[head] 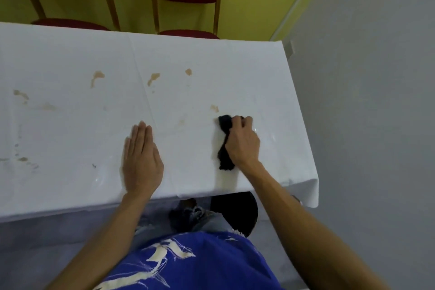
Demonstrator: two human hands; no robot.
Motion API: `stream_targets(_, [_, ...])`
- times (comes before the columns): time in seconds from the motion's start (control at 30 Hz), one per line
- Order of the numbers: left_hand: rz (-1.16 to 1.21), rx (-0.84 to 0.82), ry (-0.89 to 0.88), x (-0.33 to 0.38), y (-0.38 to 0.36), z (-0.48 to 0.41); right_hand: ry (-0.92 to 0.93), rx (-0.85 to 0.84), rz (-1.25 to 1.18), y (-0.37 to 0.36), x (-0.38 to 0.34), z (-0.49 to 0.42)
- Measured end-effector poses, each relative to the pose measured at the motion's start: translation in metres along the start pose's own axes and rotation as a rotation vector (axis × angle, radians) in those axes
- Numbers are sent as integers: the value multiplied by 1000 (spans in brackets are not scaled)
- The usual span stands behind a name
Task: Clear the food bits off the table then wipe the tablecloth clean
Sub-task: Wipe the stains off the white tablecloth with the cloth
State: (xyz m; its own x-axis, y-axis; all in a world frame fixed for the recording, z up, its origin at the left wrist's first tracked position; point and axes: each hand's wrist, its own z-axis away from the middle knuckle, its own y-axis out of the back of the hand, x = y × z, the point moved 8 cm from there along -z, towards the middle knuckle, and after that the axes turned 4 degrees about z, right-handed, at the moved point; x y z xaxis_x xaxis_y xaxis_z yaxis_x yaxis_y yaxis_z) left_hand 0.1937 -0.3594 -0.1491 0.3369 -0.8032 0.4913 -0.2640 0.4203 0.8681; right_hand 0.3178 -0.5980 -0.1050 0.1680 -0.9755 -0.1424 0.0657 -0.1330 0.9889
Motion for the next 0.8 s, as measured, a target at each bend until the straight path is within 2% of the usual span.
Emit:
stream_targets(0.1, [-3,-6,6,1,-1,0,-179,34,45,17,73,-13])
stream_targets(0.2, [-16,-13,10,4,0,0,-429,24,-39,35,131,-21])
stream_targets(0.27, [-39,-31,15,6,-1,0,-544,66,-162,48,138,-26])
stream_targets(0.3, [-46,-37,19,7,-2,0,-545,117,-233,53,127,-30])
stream_targets(0.37, [-55,-33,29,7,-1,-1,-431,173,-341,53,72,-34])
stream_targets(0.43, [-62,-28,29,5,-1,0,-208,148,-384,39,-11,-23])
stream_targets(0.5, [-68,-30,5,3,-1,2,45,67,-325,9,-96,4])
stream_targets(0.57, [-67,-36,1,2,-1,3,169,-3,-213,-23,-145,30])
stream_targets(0.7, [-71,-33,6,5,0,2,250,27,-175,-28,-128,21])
stream_targets(0.8, [-59,-26,18,5,0,3,236,-89,-242,-25,-102,0])
